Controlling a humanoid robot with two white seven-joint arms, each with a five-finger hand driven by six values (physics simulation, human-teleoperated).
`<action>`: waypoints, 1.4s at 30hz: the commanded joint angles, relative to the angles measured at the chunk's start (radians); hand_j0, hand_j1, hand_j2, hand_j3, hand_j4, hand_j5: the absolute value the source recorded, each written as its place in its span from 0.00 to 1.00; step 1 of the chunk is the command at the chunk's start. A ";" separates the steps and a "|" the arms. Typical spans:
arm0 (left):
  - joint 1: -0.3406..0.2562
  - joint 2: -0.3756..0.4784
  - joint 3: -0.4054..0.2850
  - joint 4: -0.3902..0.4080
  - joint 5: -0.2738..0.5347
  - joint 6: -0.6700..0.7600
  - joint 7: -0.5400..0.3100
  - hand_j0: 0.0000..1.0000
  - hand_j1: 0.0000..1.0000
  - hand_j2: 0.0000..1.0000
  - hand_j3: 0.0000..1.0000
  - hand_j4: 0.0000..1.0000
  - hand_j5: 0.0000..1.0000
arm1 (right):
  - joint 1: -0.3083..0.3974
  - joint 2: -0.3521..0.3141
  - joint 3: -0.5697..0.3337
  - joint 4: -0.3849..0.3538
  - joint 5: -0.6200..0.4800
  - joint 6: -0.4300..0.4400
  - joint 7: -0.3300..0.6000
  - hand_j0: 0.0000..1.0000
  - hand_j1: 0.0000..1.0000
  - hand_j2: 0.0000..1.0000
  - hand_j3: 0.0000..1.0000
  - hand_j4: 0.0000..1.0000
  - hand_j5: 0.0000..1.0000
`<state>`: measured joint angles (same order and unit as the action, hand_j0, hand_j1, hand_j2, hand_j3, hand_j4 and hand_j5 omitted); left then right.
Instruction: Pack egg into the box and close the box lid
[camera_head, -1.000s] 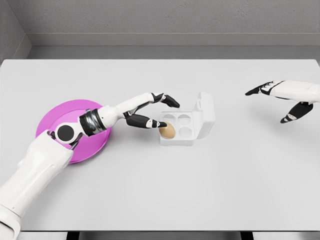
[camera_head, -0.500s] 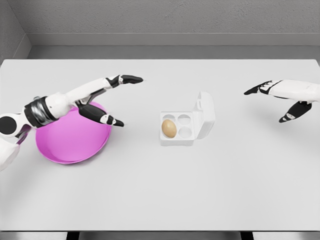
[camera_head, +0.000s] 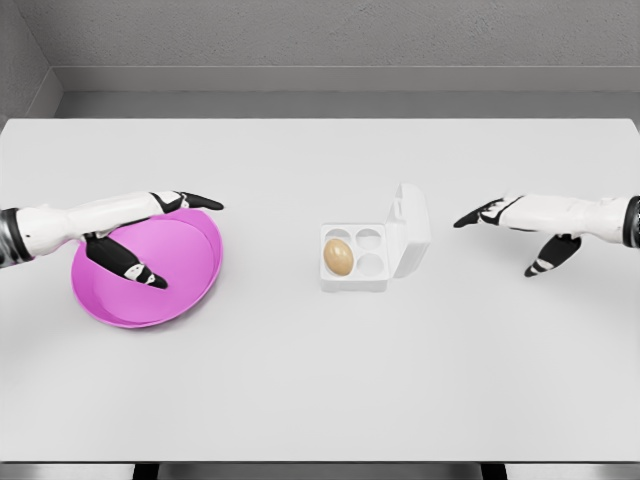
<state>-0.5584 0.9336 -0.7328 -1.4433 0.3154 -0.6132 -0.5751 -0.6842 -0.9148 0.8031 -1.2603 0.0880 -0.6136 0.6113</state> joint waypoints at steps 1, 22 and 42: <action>-0.002 0.004 0.003 0.008 -0.001 0.002 0.001 1.00 1.00 1.00 1.00 1.00 1.00 | 0.000 0.001 0.011 -0.001 -0.007 0.003 0.000 1.00 1.00 1.00 1.00 1.00 1.00; -0.009 -0.007 0.000 0.008 -0.002 0.002 0.003 1.00 1.00 1.00 1.00 1.00 1.00 | -0.012 0.039 0.027 -0.054 -0.008 0.003 0.000 1.00 1.00 1.00 1.00 1.00 1.00; -0.009 -0.005 0.000 0.008 -0.002 0.002 0.004 1.00 1.00 1.00 1.00 1.00 1.00 | -0.052 0.079 0.034 -0.229 -0.008 0.003 0.000 1.00 1.00 1.00 1.00 1.00 1.00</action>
<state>-0.5675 0.9260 -0.7338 -1.4333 0.3045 -0.6132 -0.5704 -0.7394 -0.8551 0.8323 -1.4730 0.0859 -0.6132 0.6112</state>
